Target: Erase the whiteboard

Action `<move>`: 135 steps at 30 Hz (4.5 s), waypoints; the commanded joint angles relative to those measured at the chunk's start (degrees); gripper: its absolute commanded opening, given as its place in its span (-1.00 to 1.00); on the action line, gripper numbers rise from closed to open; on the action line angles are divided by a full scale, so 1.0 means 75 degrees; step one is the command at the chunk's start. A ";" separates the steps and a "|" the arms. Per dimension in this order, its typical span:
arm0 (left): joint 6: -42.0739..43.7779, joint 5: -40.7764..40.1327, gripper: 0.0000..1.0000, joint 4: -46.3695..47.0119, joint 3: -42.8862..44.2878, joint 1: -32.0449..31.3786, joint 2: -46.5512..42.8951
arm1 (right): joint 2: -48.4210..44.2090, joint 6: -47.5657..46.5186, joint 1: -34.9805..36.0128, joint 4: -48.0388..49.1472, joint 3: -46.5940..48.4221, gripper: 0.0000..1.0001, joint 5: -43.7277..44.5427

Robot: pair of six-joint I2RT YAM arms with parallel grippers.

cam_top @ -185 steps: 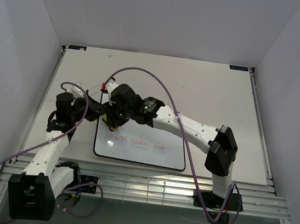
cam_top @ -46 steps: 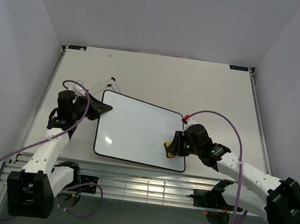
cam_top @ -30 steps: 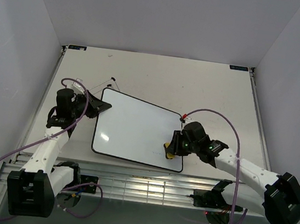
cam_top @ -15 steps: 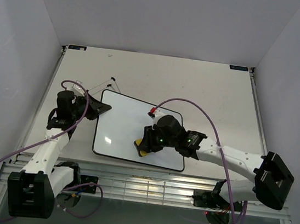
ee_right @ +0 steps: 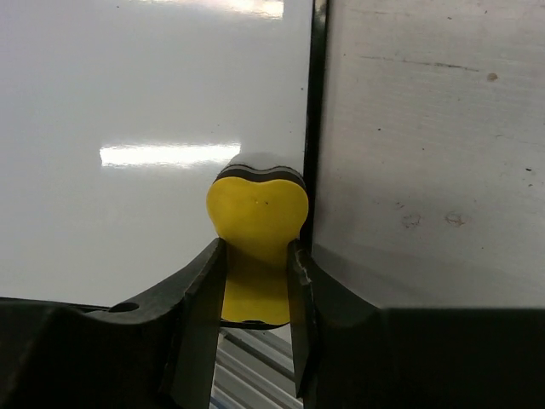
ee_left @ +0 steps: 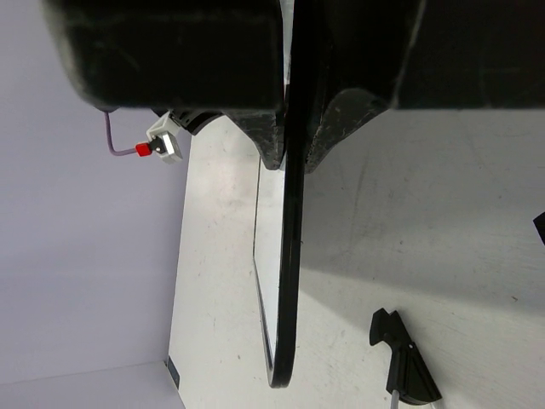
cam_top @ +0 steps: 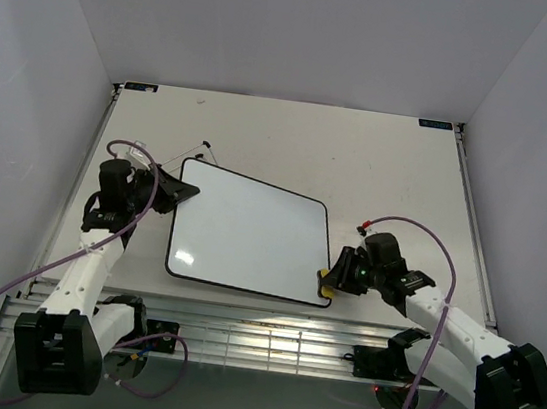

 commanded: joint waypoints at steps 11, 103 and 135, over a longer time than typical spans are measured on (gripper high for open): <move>0.0702 -0.0067 -1.00 -0.0597 -0.0021 0.0871 0.0123 | 0.1379 -0.1762 -0.1057 -0.2161 0.2181 -0.57 0.0326; -0.0657 0.1375 -1.00 0.6562 0.5089 0.1949 0.4060 | -0.1081 -0.2760 -0.2335 -0.1120 0.2782 0.42 -0.1724; 0.0068 0.3250 -1.00 1.0335 0.3918 0.2887 0.5350 | -0.1292 -0.2924 -0.2042 -0.1014 0.2606 0.50 -0.1970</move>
